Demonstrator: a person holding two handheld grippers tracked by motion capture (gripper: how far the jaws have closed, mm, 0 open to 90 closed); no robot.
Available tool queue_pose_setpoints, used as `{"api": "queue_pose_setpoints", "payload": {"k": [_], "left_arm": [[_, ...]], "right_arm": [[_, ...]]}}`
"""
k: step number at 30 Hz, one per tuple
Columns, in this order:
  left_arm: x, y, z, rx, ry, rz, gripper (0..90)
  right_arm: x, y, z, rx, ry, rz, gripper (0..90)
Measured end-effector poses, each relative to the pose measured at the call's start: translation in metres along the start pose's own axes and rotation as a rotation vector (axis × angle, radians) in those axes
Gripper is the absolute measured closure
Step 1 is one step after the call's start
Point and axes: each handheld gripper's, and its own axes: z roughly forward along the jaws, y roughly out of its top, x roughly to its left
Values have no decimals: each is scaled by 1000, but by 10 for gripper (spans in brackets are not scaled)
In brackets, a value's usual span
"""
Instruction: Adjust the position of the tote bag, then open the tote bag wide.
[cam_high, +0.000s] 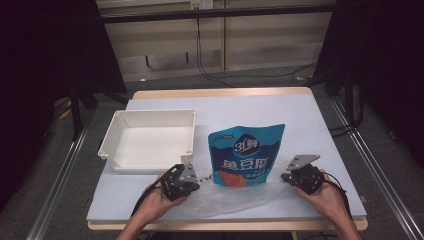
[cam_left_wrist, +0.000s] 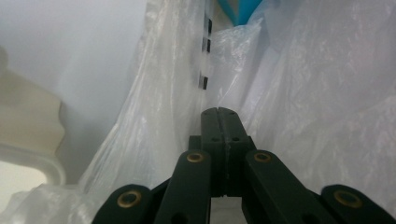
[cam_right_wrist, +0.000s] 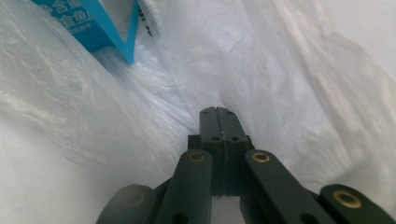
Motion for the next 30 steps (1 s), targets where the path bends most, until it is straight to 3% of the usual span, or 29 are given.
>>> {"api": "queue_pose_setpoints", "payload": {"k": [1,3,4,7,11,12,14,18,22,25,26,30], "left_arm": [[1,-1,-1,4,-13,-4,900],[3,-4,-2,2,2,-4,900],[4,-6,-4,5,-1,-9,900],[5,-11,-9,32,0,14,900],[7,-16,-13,30,-4,-1,900],[7,-17,-13,35,12,2,900],[9,-19,-16,47,-1,11,900],[14,-26,-18,28,-25,-41,900],[13,-25,-19,36,-19,-40,900],[18,-28,-20,15,-57,-96,900],[20,-30,-19,-34,-75,-142,900],[22,-28,-22,-66,-89,-140,900]], "right_arm": [[-1,-1,0,-3,-6,2,900],[-3,-2,-1,-3,-20,-7,900],[-5,-3,-1,4,-7,-3,900],[-8,-4,-2,-3,0,7,900],[-7,-4,-2,3,-13,-1,900],[-6,-5,-2,-4,-16,1,900],[-5,-6,-3,-3,-16,10,900],[-5,-6,-3,-6,-37,3,900],[-7,-8,-3,-20,-15,22,900],[-5,-8,-3,-19,-26,31,900],[-4,-7,-3,-22,-34,28,900],[-5,-7,-3,-29,-33,41,900]]}}
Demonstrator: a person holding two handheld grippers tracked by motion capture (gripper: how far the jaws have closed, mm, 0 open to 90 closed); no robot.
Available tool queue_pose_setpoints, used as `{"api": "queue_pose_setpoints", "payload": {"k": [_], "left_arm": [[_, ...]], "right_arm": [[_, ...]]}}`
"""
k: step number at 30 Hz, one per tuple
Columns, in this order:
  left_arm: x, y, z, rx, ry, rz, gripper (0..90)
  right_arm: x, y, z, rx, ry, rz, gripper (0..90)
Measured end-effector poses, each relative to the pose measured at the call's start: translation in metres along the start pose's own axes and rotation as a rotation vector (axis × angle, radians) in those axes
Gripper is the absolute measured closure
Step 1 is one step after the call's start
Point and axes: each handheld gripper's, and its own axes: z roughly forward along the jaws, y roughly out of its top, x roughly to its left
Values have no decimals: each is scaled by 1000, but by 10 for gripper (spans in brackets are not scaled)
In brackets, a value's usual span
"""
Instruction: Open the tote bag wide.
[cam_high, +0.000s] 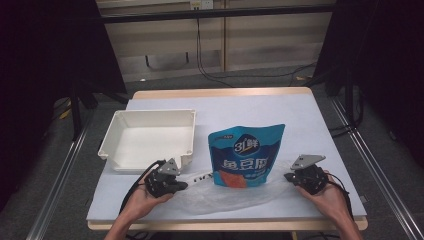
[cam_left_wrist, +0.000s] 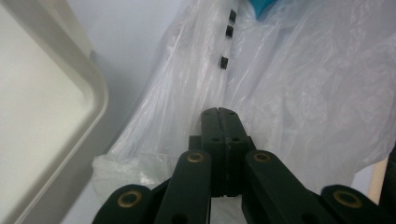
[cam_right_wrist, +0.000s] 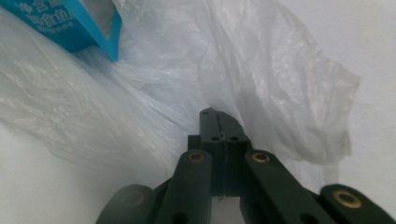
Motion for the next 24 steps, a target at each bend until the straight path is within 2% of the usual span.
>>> {"api": "queue_pose_setpoints", "payload": {"k": [2,4,5,8,9,10,12,15,16,18,19,20,21,24], "left_arm": [[-2,1,0,-10,3,13,898],[-4,2,1,-40,7,3,866],[-3,3,0,-40,6,9,859],[-3,4,-3,-76,2,-15,834],[-3,4,-4,-107,-5,-24,834],[-3,5,-7,-111,-7,-24,834],[-4,7,-9,-157,-19,-44,833],[-8,12,-11,-171,-16,-39,817],[-10,14,-10,-190,-17,-48,802],[-13,17,-11,-197,-14,-45,764],[-15,19,-11,-214,-27,-58,750],[-17,21,-11,-230,-34,-67,716],[-20,24,-13,-236,-34,-58,696],[-27,31,-14,-254,-43,-46,692]], "right_arm": [[-1,-1,0,-19,16,12,900],[-2,-2,-2,-37,29,32,900],[-2,-2,-3,-62,35,38,900],[-2,-1,-10,-118,64,76,873],[-2,-1,-12,-137,70,87,859],[-1,-1,-14,-154,84,86,851],[3,0,-17,-177,85,90,824],[7,3,-22,-218,113,95,798],[8,4,-23,-231,120,96,780],[8,4,-27,-258,128,112,763],[7,4,-29,-269,135,115,751],[8,4,-32,-276,117,113,727],[9,4,-35,-289,110,123,724],[15,7,-42,-318,137,122,725]]}}
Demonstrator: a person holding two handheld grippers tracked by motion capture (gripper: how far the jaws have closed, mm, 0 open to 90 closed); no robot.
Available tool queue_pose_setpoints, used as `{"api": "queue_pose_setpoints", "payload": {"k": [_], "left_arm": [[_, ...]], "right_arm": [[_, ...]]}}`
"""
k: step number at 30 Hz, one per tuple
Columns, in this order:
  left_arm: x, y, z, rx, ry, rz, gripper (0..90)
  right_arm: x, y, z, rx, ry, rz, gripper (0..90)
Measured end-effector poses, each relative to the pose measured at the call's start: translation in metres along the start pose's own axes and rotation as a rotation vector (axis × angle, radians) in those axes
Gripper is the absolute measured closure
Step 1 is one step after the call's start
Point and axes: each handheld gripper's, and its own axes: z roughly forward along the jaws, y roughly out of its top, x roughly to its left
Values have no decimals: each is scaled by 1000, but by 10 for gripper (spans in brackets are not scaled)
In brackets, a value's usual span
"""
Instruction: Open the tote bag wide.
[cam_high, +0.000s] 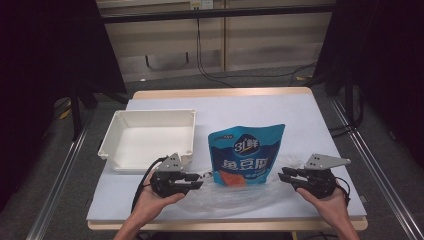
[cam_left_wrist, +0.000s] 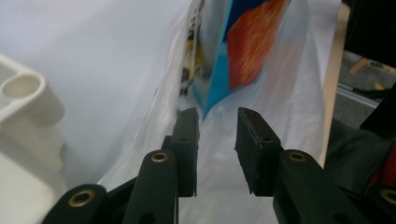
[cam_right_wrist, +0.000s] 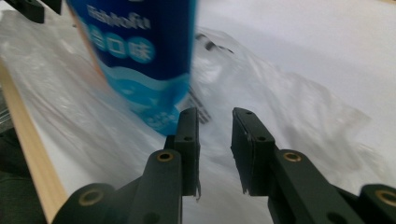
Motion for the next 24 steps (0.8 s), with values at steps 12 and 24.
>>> {"api": "queue_pose_setpoints", "payload": {"k": [12,24], "left_arm": [[-23,15,35,46,-37,19,718],[-34,-5,71,106,-56,42,746]], "right_arm": [[47,8,31,61,114,-46,802],[56,0,61,128,174,-69,789]]}}
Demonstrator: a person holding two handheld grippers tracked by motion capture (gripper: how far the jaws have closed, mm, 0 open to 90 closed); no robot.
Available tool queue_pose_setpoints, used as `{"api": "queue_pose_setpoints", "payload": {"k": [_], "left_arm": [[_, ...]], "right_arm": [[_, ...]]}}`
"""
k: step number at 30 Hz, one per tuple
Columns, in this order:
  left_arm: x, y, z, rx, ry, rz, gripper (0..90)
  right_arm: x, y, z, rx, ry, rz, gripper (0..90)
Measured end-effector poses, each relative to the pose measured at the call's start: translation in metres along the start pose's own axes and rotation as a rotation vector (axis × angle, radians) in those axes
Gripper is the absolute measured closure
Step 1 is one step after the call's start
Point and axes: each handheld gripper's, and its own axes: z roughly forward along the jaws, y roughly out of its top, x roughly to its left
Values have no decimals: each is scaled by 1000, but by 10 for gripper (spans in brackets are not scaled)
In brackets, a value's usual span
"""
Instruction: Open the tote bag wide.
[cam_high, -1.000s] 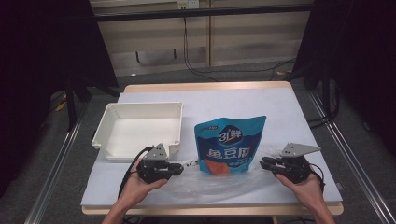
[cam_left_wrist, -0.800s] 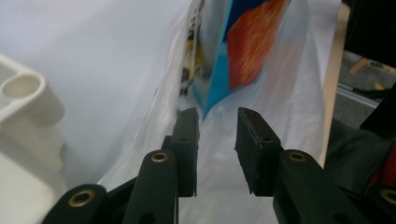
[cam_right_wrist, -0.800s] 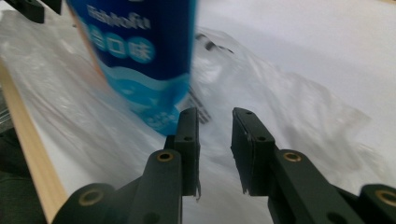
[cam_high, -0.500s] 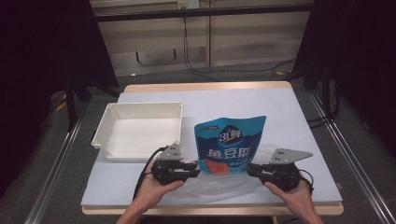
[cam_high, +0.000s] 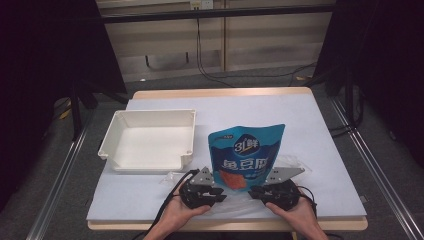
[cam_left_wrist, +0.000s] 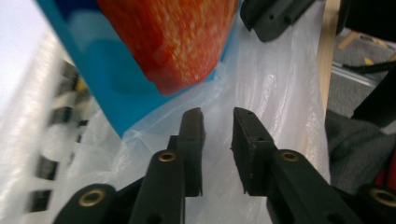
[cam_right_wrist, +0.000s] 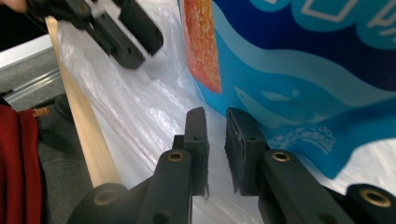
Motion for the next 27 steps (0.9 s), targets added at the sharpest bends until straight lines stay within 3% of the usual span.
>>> {"api": "queue_pose_setpoints", "payload": {"k": [1,5,6,7,8,12,14,15,27], "left_arm": [[1,-1,1,25,-3,26,749],[-4,-2,10,54,-28,34,807],[-3,-2,11,34,-38,32,818],[-1,-1,10,62,-38,46,818],[-1,-2,11,39,-44,18,818],[1,-2,10,38,-38,4,811],[3,-2,8,51,-32,20,787],[3,-3,10,26,-34,2,772],[3,-4,10,14,-34,8,702]], "right_arm": [[0,0,2,-1,11,6,790],[0,-3,8,25,11,1,812],[0,-4,10,31,16,6,818],[0,-5,12,42,17,2,826],[1,-6,14,59,16,-5,840],[2,-9,14,78,42,-2,881],[4,-12,11,84,57,-3,899],[6,-14,9,88,66,-11,900],[22,-28,-8,110,99,-44,900]]}}
